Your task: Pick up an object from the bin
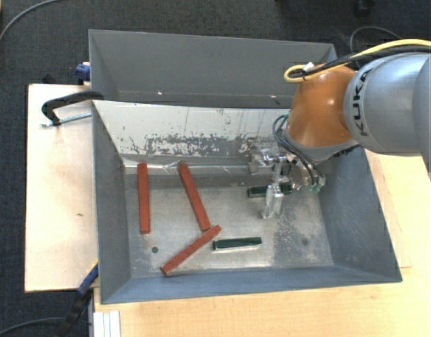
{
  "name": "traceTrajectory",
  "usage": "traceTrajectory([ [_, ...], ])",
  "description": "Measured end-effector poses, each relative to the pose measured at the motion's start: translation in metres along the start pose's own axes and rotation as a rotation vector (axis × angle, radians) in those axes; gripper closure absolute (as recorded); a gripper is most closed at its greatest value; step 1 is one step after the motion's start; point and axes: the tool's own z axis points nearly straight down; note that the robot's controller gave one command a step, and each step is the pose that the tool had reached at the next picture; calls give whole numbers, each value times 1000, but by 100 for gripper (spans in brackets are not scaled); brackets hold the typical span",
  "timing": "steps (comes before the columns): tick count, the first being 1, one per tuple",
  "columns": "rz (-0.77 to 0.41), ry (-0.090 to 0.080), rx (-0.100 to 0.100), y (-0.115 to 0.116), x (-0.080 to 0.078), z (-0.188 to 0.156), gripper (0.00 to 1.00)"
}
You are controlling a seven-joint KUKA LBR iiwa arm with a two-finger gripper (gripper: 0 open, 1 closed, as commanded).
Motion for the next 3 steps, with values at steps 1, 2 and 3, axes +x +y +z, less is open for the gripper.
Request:
traceTrajectory([
  [1,0,0,0,0,0,0,100],
  [2,-122,5,-1,11,31,-22,100],
  [3,-115,-10,3,15,25,-224,100],
])
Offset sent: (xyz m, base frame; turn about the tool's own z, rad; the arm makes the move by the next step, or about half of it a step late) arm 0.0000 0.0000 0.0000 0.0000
